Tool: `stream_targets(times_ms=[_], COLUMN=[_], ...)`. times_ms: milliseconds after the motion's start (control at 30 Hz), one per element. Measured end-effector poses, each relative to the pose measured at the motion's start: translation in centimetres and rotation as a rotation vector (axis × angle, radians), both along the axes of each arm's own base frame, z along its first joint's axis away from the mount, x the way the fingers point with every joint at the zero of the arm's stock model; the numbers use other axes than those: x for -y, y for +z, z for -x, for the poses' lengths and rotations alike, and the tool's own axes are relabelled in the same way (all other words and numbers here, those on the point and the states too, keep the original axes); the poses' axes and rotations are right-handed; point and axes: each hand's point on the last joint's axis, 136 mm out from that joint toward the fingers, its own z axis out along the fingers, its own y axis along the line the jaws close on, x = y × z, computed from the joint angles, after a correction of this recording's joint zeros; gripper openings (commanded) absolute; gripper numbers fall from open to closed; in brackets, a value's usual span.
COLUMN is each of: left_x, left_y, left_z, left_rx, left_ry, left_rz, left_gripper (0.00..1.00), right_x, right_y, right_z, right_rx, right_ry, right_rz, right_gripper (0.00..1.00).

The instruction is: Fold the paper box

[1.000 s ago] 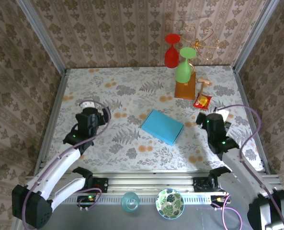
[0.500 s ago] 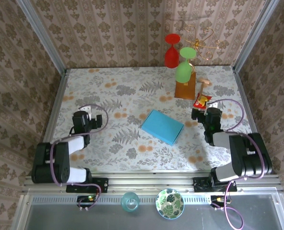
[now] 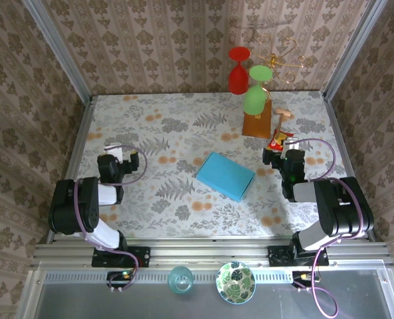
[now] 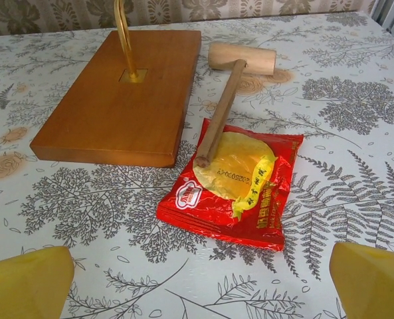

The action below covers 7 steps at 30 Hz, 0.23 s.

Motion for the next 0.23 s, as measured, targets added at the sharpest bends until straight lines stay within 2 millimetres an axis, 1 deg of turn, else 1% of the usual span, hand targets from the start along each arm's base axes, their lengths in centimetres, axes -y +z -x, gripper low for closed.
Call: stream_targets(times_ms=[233], left_x=[0.0], left_y=[0.03], left_z=[-0.01], left_rx=[0.001], left_ry=[0.0], left_rz=[0.0], left_gripper=[1.0], right_x=[-0.02], right_y=[0.15], right_z=[-0.12], right_rx=[0.003], right_ry=[0.002], right_rz=[0.003], right_gripper=[1.0])
